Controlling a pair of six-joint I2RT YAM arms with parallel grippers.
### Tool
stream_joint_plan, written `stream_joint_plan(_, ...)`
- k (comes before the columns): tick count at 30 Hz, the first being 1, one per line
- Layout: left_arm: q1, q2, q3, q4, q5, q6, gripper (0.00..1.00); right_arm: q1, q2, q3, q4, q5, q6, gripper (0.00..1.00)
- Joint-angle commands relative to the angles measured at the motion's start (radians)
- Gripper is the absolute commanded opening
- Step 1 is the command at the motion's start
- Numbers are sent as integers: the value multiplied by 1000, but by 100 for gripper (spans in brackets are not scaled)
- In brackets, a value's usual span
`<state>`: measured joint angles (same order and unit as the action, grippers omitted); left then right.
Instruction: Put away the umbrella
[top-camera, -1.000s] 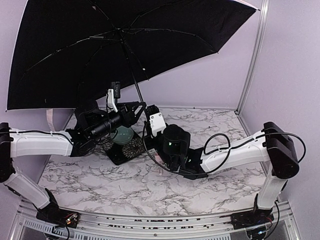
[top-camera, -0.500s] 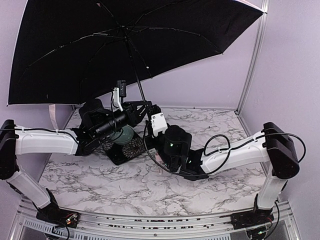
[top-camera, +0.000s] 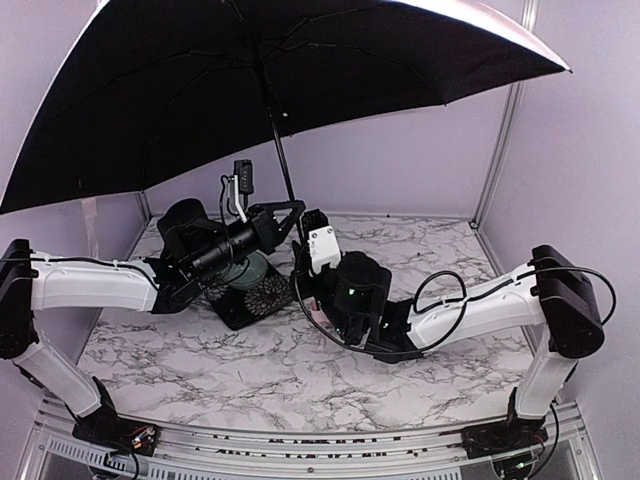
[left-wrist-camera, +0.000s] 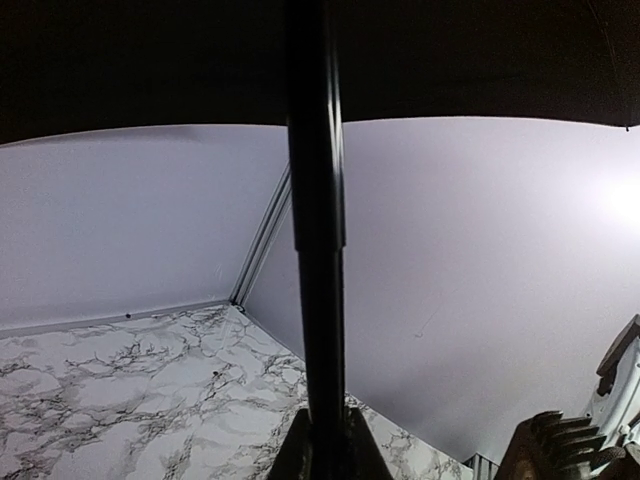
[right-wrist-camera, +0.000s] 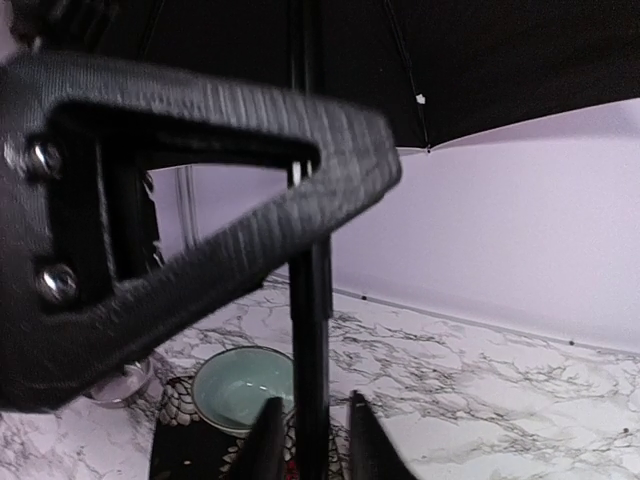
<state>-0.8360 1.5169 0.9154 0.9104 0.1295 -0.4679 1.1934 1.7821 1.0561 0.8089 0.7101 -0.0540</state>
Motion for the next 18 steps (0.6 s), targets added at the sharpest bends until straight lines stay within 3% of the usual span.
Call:
stream_joint_plan(1,8,-2,-5,33,-20,15,0,7,-120,-10,0,-102,-25,45)
stream_joint_plan(4,8,-15,-16,31,1,12,0,4,-204,-37,-101,-219,-63,67)
stream_joint_plan(8,8,-41,-40,30,36,-25,0,-60,-353,-73,-283,-537,-60,80)
stream_joint_plan(13,1,-36,-59,30,135,-163,0,-251,-459,-21,-345,-944,167,87)
stream_joint_plan(18,-52,-24,-65,30,185,-242,0,-390,-375,134,-373,-1041,479,88)
